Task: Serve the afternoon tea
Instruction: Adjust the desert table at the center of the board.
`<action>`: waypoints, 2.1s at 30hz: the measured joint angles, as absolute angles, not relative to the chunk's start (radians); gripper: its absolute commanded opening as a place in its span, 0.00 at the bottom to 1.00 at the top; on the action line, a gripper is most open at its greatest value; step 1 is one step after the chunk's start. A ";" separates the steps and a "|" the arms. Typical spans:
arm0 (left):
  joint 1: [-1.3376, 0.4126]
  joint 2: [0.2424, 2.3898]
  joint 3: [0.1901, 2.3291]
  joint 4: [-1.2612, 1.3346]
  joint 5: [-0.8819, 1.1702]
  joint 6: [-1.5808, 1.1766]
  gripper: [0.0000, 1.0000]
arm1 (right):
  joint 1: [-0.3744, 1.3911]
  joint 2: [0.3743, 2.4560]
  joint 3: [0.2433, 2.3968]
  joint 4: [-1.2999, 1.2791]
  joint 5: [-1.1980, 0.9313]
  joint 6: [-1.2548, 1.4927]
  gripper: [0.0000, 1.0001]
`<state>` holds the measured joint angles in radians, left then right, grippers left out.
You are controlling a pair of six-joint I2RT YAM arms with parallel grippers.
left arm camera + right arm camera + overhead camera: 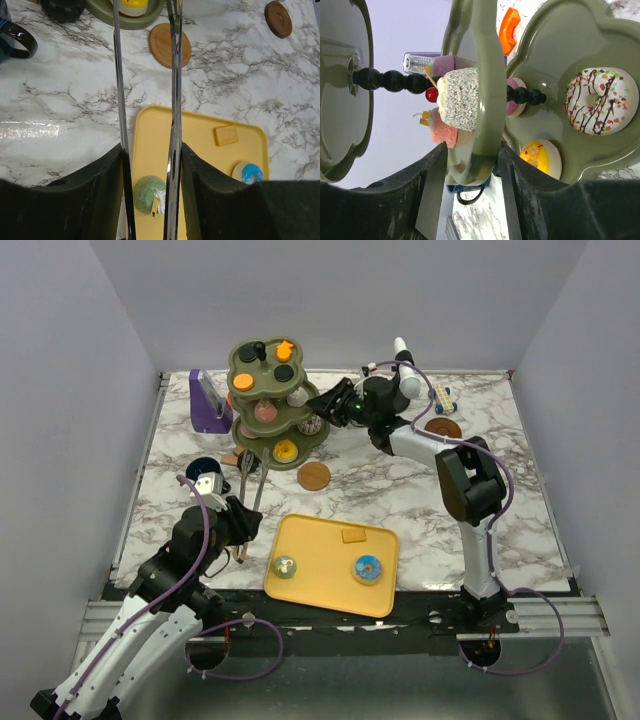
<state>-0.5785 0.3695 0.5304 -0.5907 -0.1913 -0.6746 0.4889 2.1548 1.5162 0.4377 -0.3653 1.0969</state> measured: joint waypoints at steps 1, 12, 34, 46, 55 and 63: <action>-0.579 0.369 0.530 -0.591 -0.192 -0.675 0.51 | 0.489 2.155 1.520 0.432 -0.368 1.094 0.60; -0.579 0.369 0.530 -0.591 -0.193 -0.675 0.51 | 0.488 2.154 1.537 0.380 -0.376 1.043 0.86; -0.579 0.358 0.530 -0.591 -0.194 -0.675 0.51 | 0.406 2.126 1.553 0.284 -0.479 0.981 1.00; -0.579 0.358 0.530 -0.591 -0.194 -0.675 0.51 | 0.385 2.098 1.656 0.099 -0.517 0.880 1.00; -0.579 0.353 0.530 -0.590 -0.194 -0.675 0.51 | 0.384 2.043 1.689 -0.067 -0.496 0.792 1.00; -0.579 0.352 0.530 -0.587 -0.191 -0.675 0.51 | 0.384 1.896 1.645 -0.112 -0.480 0.757 1.00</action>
